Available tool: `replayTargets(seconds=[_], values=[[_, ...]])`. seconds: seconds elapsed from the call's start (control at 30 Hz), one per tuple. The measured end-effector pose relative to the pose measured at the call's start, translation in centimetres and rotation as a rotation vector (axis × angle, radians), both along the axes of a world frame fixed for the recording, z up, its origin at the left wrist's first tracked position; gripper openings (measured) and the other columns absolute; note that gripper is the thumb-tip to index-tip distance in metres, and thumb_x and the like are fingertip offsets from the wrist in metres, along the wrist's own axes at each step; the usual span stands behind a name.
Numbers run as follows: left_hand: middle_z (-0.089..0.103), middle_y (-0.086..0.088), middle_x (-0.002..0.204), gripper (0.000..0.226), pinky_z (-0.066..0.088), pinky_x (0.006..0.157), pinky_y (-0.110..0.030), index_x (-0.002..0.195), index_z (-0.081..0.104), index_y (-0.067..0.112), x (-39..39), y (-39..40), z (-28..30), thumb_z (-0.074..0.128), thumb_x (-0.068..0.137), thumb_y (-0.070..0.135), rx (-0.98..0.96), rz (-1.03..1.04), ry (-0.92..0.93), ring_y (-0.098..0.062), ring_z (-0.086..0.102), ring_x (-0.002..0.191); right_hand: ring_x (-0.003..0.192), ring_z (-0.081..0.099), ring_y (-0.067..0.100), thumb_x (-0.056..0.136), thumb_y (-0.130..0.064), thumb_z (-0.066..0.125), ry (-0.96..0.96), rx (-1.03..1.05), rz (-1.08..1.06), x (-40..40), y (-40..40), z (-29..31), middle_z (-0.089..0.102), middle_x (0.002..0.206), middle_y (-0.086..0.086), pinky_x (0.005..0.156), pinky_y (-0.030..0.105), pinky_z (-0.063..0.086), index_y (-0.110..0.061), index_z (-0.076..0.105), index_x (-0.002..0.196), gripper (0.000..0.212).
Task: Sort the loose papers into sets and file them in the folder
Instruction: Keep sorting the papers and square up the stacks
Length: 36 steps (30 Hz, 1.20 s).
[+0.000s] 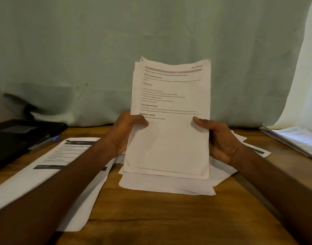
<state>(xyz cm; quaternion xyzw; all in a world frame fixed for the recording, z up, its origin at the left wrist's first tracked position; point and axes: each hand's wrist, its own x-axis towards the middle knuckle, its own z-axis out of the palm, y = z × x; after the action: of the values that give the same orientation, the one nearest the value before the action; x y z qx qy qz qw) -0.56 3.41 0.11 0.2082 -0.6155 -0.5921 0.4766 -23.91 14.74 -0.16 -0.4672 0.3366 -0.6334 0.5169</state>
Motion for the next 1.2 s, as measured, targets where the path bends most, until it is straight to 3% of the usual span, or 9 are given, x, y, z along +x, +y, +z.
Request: replayTargets(seconds=[0.1,0.2,0.33,0.5,0.63,0.77,0.9,1.07,1.2], values=[[0.074,-0.003,0.122,0.041,0.055,0.099,-0.036,0.124,0.07,0.016,-0.7,0.7,0.1,0.074,0.083,0.008,-0.116,0.033,-0.016,-0.024,0.07,0.114,0.114,0.069,0.031,0.095,-0.006,0.058,0.131,-0.064,-0.109,0.3,-0.4,-0.2,0.07,0.129,0.01,0.093,0.043,0.059,-0.012,0.058,0.139,0.045],[0.076,0.017,0.108,0.027,0.058,0.084,-0.02,0.116,0.07,0.027,-0.7,1.7,0.8,0.073,0.093,0.014,-0.336,0.211,-0.055,-0.007,0.072,0.102,0.114,0.07,0.029,0.088,-0.007,0.067,0.223,-0.181,-0.277,0.5,-0.7,0.2,0.072,0.125,0.008,0.093,0.04,0.059,-0.009,0.061,0.135,0.047],[0.073,0.021,0.104,0.024,0.056,0.077,-0.014,0.112,0.068,0.031,-0.7,2.7,2.0,0.073,0.094,0.015,-0.496,0.283,-0.005,-0.001,0.072,0.099,0.11,0.071,0.021,0.091,-0.01,0.071,0.357,-0.293,-0.461,1.0,-0.4,0.8,0.075,0.12,0.002,0.091,0.036,0.059,-0.012,0.066,0.129,0.038],[0.076,0.012,0.108,0.025,0.059,0.084,-0.022,0.114,0.07,0.024,-1.0,2.1,1.0,0.075,0.092,0.015,-0.424,0.285,-0.012,-0.007,0.073,0.1,0.094,0.072,0.011,0.09,-0.013,0.074,0.433,-0.263,-0.491,2.0,-0.2,0.2,0.075,0.104,-0.012,0.083,0.027,0.059,-0.03,0.066,0.106,0.025],[0.072,0.021,0.102,0.023,0.057,0.072,-0.015,0.105,0.067,0.036,-0.9,1.8,-0.2,0.078,0.088,0.025,-0.353,0.296,-0.06,0.001,0.071,0.09,0.08,0.063,-0.003,0.093,-0.019,0.072,0.565,-0.183,-0.492,2.5,-0.3,-0.9,0.063,0.094,-0.021,0.063,0.009,0.05,-0.036,0.055,0.094,0.024],[0.076,0.014,0.108,0.025,0.059,0.08,-0.019,0.11,0.07,0.031,-0.8,1.7,0.8,0.078,0.089,0.019,-0.406,0.277,-0.004,-0.006,0.072,0.1,0.091,0.065,0.003,0.092,-0.017,0.072,0.491,-0.209,-0.53,2.1,-0.6,-0.5,0.067,0.1,-0.019,0.076,0.017,0.054,-0.033,0.058,0.105,0.024],[0.074,0.028,0.091,0.029,0.056,0.07,-0.012,0.104,0.069,0.035,-1.3,1.6,-0.7,0.077,0.089,0.012,-0.352,0.241,-0.066,0.001,0.071,0.093,0.082,0.066,0.003,0.093,-0.018,0.071,0.471,-0.125,-0.431,2.1,-0.7,-1.1,0.067,0.093,-0.018,0.062,0.013,0.051,-0.034,0.056,0.097,0.022],[0.073,0.028,0.092,0.032,0.057,0.076,-0.013,0.103,0.068,0.036,-1.5,1.2,-1.0,0.077,0.089,0.008,-0.352,0.257,-0.042,0.003,0.071,0.091,0.085,0.071,0.005,0.091,-0.017,0.074,0.442,-0.135,-0.462,1.7,-0.9,-0.8,0.072,0.096,-0.018,0.07,0.016,0.054,-0.032,0.063,0.102,0.022],[0.07,0.017,0.106,0.04,0.057,0.075,-0.015,0.117,0.065,0.027,-1.2,1.3,-1.8,0.082,0.084,0.012,-0.285,0.209,-0.156,-0.003,0.068,0.095,0.091,0.069,0.011,0.09,-0.017,0.076,0.488,-0.048,-0.435,1.7,-1.0,-1.2,0.071,0.104,-0.008,0.072,0.023,0.054,-0.031,0.059,0.106,0.027]])
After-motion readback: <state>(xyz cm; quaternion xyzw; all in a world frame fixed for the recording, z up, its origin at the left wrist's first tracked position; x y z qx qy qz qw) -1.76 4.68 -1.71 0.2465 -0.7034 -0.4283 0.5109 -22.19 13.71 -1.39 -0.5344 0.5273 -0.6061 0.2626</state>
